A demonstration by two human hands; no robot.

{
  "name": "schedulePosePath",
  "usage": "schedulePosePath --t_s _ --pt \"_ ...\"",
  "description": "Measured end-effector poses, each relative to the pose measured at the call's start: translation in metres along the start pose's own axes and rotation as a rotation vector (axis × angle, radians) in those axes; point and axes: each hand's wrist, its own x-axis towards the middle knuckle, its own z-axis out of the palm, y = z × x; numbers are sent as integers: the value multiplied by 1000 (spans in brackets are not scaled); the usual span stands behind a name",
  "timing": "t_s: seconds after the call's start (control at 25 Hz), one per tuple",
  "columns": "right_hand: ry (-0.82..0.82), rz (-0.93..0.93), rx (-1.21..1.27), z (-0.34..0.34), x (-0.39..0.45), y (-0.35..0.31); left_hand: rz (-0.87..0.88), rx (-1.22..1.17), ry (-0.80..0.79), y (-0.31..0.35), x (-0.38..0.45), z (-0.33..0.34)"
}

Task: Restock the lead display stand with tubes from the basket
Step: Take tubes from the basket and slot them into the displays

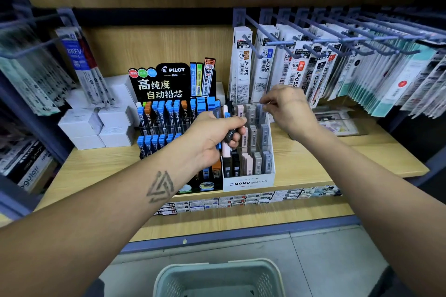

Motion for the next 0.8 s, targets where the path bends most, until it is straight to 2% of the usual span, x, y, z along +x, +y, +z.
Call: schedulePosePath --t_s 0.28,0.44,0.52,0.56,0.64,0.72,0.8 --pt "26 0 19 12 0 -1 -5 0 -7 0 0 0" --pt "72 77 36 11 -1 -3 -67 -49 -68 1 -1 -2" --pt "61 192 259 5 -8 -18 -74 -62 -99 1 -3 -4" --pt "11 277 504 0 -14 -29 -68 -67 -112 1 -5 -5" --pt "-196 398 1005 -12 -27 -48 -56 -67 -121 1 -6 -8" --pt "-383 418 1207 -18 -40 -57 -43 -62 -105 1 -9 -11" --pt "-450 438 1253 -21 -47 -60 -30 -74 -102 2 -13 -12"
